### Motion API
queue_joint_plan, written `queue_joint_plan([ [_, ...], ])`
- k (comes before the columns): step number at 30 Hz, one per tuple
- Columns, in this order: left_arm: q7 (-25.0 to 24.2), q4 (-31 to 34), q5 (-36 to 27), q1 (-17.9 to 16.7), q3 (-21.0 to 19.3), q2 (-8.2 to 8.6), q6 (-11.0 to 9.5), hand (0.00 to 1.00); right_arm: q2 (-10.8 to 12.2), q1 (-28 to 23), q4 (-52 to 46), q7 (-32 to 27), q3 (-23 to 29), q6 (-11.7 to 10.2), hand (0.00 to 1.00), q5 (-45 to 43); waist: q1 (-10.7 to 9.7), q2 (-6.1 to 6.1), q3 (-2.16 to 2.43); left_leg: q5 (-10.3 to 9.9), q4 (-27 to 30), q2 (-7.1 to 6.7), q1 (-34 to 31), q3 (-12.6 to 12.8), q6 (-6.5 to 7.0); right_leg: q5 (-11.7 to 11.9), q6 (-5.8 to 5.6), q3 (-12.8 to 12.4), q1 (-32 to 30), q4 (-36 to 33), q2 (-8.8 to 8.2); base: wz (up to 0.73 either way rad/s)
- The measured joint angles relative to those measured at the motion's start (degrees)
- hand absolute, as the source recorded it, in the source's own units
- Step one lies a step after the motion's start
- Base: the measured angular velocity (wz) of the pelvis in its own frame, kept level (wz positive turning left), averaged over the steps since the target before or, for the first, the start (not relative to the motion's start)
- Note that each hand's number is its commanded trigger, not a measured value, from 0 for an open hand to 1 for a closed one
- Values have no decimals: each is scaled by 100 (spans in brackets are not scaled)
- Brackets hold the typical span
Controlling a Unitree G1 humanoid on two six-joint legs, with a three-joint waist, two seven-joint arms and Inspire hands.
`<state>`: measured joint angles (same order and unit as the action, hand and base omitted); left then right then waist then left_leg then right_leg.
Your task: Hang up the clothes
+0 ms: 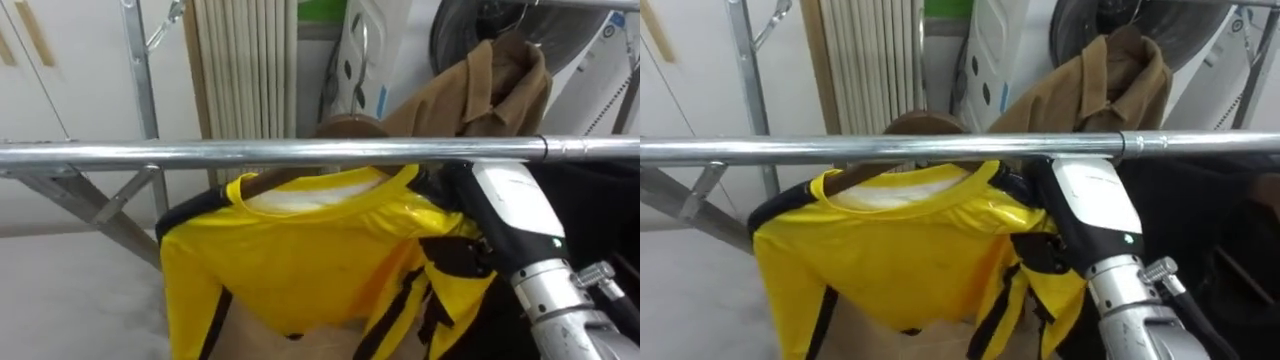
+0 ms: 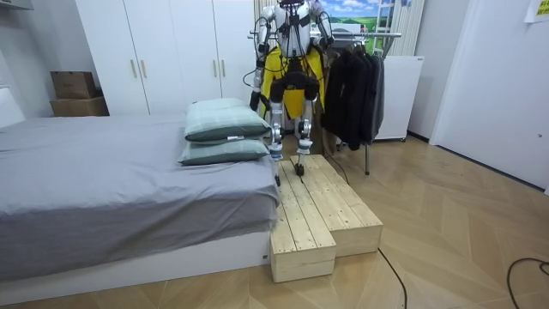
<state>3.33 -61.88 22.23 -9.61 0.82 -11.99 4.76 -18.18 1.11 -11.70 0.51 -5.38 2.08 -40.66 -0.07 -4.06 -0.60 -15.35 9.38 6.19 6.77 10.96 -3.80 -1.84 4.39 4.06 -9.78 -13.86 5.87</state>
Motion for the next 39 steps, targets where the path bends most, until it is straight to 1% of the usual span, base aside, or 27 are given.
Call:
queue_joint_plan([
  [2, 1, -5, -19, 10, 5, -6, 9, 0, 8, -4, 543, -25, -13, -8, 100, 36, 71, 26, 15, 7, 24, -32, 80, -19, 22, 17, -58, -26, 191, 147, -2, 6],
  [4, 2, -4, -19, -1, 14, 22, 3, 0, 31, -14, 897, 21, -19, 8, 100, 24, 142, 33, 62, 8, 21, -72, 96, -20, 62, -10, -124, -111, 200, 133, 1, 2],
  [5, 2, -4, -18, 4, 21, 39, -8, 0, 51, -40, 1017, 82, -20, 42, 100, -20, 188, 47, 65, 8, 25, -94, 96, -15, 81, 4, -145, -122, 200, 129, -18, -3],
  [7, 16, -4, -19, 4, 70, 36, -9, 0, 88, -53, 1251, 119, -60, 50, 100, -38, 198, 47, 67, 12, 32, -107, 97, -19, 89, 18, -158, -123, 208, 125, -40, 2],
  [10, 39, 2, -13, -12, 131, 38, 5, 0, 134, -167, 1672, 160, -89, 65, 100, -76, 212, 47, 71, 16, 45, -101, 115, -57, 93, 29, -140, -108, 240, 119, -71, 5],
  [12, 36, 33, -2, -20, 135, 40, 34, 0, 153, -267, 1846, 220, -109, 135, 100, -184, 213, 53, 67, 17, 44, -95, 115, -64, 94, 48, -106, -109, 240, 122, -65, 0],
  [14, 14, 280, -7, -78, 130, 54, 125, 0, 189, -341, 2062, 287, -120, 204, 100, -306, 222, 74, 55, 17, 34, -91, 107, -71, 95, 47, -98, -98, 234, 126, -64, 0],
  [15, 14, 318, -14, -82, 131, 65, 127, 0, 203, -359, 2112, 291, -131, 226, 100, -337, 224, 81, 50, 17, 31, -91, 106, -70, 95, 46, -96, -99, 232, 126, -63, 0],
  [19, 14, 446, -11, -52, 142, 104, 125, 0, 247, -385, 2703, 316, -431, 301, 100, -374, 237, 105, 57, 20, 23, -86, 115, -72, 96, 47, -93, -70, 238, 125, -36, 0],
  [21, 21, 448, -7, -34, 141, 104, 121, 0, 261, -463, 2804, 349, -518, 302, 100, -420, 261, 117, 52, 20, 13, -87, 141, -80, 96, 47, -93, -55, 262, 129, -40, 2],
  [24, 34, 443, -12, -13, 139, 103, 121, 0, 340, -520, 2993, 373, -519, 300, 100, -455, 335, 120, 51, 19, -12, -98, 174, -89, 97, 40, -104, -6, 296, 133, -52, 0],
  [29, 100, 443, -19, 0, 153, 104, 122, 0, 486, -520, 3266, 374, -526, 274, 100, -992, 349, 113, 53, 15, -13, -112, 173, -94, 104, 28, -123, -5, 302, 131, -70, 0],
  [31, 117, 443, -14, 1, 164, 108, 110, 0, 497, -524, 3291, 369, -527, 234, 100, -1186, 348, 121, 48, 15, -14, -112, 173, -98, 104, 28, -123, -18, 303, 130, -69, 0],
  [34, 171, 427, -21, 3, 167, 108, 105, 0, 502, -556, 3268, 249, -525, 154, 100, -1514, 336, 129, 42, 14, -18, -111, 165, -137, 104, 15, -137, -17, 302, 126, -66, 5],
  [36, 255, 370, -23, 26, 236, 108, 102, 0, 541, -590, 3228, 122, -536, 144, 100, -1765, 340, 127, 41, 15, -16, -110, 159, -168, 104, -8, -137, -20, 297, 99, -62, 5],
  [39, 323, 366, -184, 75, 383, 115, 104, 0, 547, -744, 2780, -139, -590, 115, 100, -2097, 344, 131, 38, 12, -23, -104, 142, -111, 106, -29, -152, -95, 248, 81, -33, -9],
])
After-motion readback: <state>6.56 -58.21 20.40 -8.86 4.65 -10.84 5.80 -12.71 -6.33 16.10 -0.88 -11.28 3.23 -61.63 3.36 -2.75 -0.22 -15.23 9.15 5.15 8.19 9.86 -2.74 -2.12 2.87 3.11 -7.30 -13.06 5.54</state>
